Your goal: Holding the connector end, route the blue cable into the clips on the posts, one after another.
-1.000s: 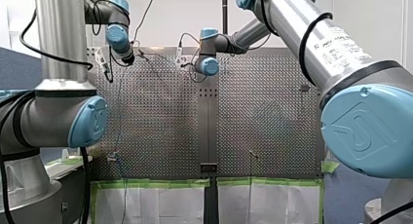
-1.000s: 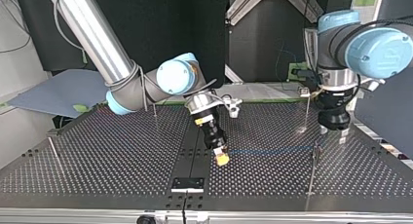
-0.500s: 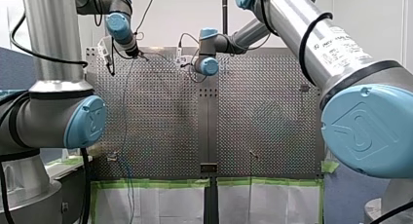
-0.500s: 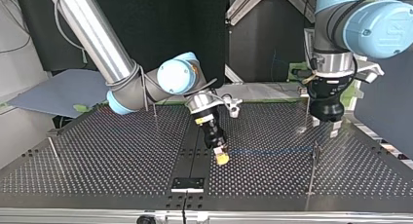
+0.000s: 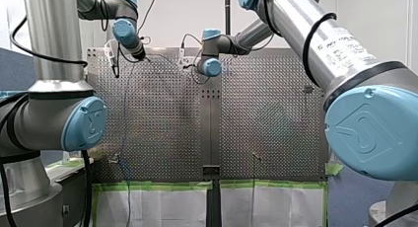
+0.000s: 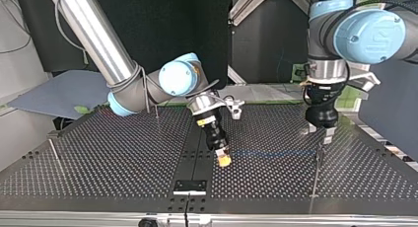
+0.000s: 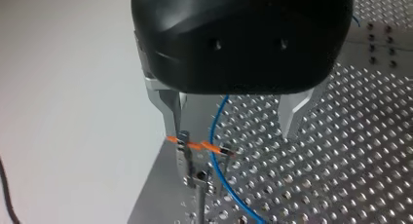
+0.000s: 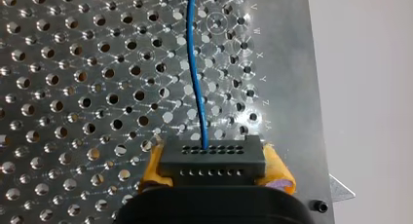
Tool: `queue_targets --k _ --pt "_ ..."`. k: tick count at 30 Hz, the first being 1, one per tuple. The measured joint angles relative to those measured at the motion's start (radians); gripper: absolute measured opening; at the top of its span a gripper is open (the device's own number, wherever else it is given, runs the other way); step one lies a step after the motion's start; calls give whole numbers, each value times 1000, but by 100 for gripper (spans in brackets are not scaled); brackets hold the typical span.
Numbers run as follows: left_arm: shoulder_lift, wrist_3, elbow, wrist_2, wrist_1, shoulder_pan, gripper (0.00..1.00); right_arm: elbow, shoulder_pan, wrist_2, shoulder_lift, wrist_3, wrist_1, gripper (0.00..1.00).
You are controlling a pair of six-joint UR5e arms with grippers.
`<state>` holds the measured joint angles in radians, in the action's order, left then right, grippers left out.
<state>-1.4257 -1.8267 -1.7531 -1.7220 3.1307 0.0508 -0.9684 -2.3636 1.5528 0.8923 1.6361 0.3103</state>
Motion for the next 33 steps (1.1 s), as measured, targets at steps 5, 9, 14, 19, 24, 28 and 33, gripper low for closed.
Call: queue_targets --k 5,9,14,19,24,28,33 --pt "-6 38 0 -14 -5 5 98 0 0 2 0 -2 -3 0" --pt "-6 52 0 -17 -13 7 98 0 0 3 0 -3 -3 0" --pt "-6 62 0 -19 -17 9 98 0 1 3 0 -3 -3 0" --pt "-6 68 0 -22 -21 11 98 0 0 3 0 -2 -3 0" --pt "-6 73 0 -27 -25 11 98 0 -1 3 0 -2 -3 0" --pt "-6 76 0 -29 -26 11 98 0 -2 3 -1 -1 -3 0" --pt "-6 78 0 -40 -26 11 98 0 -2 3 -2 1 -3 0"
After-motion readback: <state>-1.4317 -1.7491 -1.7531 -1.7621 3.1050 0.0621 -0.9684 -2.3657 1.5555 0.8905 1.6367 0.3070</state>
